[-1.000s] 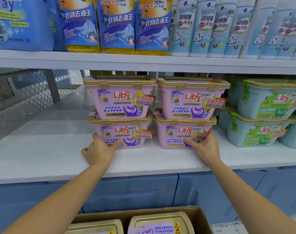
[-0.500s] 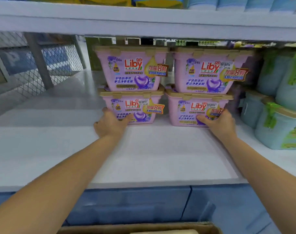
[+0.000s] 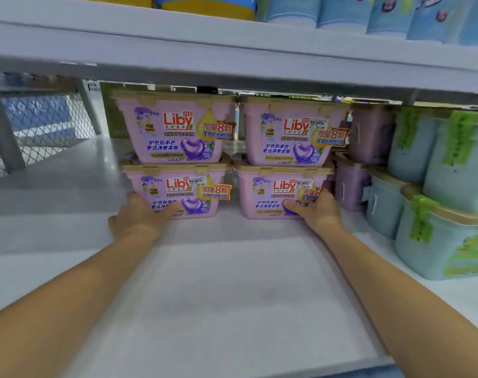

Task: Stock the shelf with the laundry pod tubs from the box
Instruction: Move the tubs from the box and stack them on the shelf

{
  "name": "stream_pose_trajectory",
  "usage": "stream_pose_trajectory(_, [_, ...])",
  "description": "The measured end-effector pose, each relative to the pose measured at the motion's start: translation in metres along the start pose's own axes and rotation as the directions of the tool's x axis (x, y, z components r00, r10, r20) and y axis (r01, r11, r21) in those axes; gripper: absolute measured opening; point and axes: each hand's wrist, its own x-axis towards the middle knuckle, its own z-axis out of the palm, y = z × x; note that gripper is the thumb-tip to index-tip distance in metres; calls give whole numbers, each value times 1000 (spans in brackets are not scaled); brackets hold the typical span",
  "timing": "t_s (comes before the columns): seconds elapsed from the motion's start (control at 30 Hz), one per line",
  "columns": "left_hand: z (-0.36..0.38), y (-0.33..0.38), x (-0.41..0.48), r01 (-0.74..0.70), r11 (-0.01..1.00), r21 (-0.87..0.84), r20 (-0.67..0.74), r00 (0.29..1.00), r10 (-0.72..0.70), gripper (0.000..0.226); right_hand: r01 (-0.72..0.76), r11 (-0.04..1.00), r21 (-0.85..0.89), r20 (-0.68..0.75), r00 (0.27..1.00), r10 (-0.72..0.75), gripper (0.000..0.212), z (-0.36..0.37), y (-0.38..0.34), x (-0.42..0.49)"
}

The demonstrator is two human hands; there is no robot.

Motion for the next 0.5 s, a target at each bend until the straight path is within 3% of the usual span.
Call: stream_pose_trajectory(0.5, [9,-2,16,-116,991,-66,-17,993,115,70,112,993,-24,-19,993,-113,52,12,0,21])
